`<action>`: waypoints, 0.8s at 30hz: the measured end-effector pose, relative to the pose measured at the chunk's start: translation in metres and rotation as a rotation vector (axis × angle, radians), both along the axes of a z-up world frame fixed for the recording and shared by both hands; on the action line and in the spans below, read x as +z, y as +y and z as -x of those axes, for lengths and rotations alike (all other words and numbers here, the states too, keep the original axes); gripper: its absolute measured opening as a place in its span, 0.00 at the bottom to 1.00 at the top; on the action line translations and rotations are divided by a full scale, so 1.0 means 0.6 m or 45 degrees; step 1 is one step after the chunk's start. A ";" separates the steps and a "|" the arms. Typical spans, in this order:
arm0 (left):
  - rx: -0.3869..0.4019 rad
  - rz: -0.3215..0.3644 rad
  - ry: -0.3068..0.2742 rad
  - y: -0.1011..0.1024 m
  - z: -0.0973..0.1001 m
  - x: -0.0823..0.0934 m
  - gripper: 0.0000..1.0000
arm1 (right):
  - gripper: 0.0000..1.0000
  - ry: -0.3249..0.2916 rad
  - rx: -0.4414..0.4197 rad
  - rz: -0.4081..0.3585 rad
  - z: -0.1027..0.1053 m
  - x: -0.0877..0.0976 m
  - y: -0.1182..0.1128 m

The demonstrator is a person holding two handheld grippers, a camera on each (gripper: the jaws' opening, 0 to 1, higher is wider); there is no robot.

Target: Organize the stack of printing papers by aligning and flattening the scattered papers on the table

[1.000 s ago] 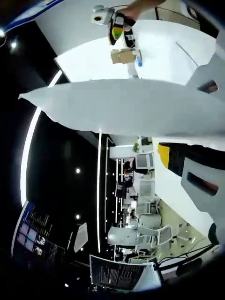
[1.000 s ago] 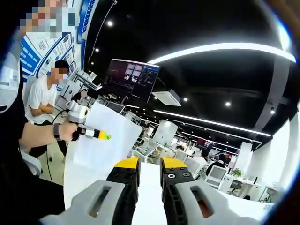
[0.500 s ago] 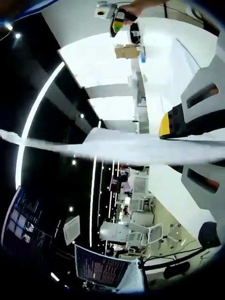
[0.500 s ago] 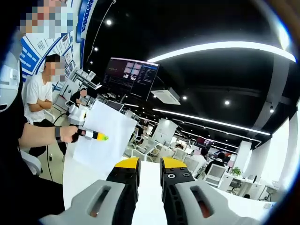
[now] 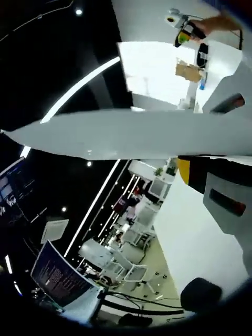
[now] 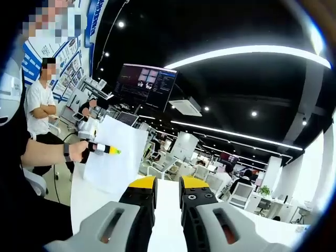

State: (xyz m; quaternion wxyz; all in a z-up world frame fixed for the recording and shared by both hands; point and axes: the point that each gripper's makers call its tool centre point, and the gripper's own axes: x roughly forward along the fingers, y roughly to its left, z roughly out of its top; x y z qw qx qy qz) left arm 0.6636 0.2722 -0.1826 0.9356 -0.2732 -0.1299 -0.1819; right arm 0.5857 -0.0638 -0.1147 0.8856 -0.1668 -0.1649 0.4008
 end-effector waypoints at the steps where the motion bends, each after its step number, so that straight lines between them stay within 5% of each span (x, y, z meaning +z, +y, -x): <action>1: -0.015 0.030 0.004 0.000 -0.003 -0.003 0.06 | 0.13 0.002 0.000 -0.002 0.000 -0.001 -0.001; 8: -0.019 0.218 -0.004 0.016 -0.013 -0.009 0.06 | 0.13 0.004 -0.006 -0.009 -0.001 0.000 -0.006; 15: -0.010 0.393 0.053 0.016 -0.023 -0.053 0.06 | 0.13 0.030 -0.032 -0.036 -0.009 -0.008 -0.020; 24: 0.012 0.430 0.098 0.020 -0.038 -0.096 0.06 | 0.16 0.055 -0.050 -0.067 -0.013 -0.013 -0.038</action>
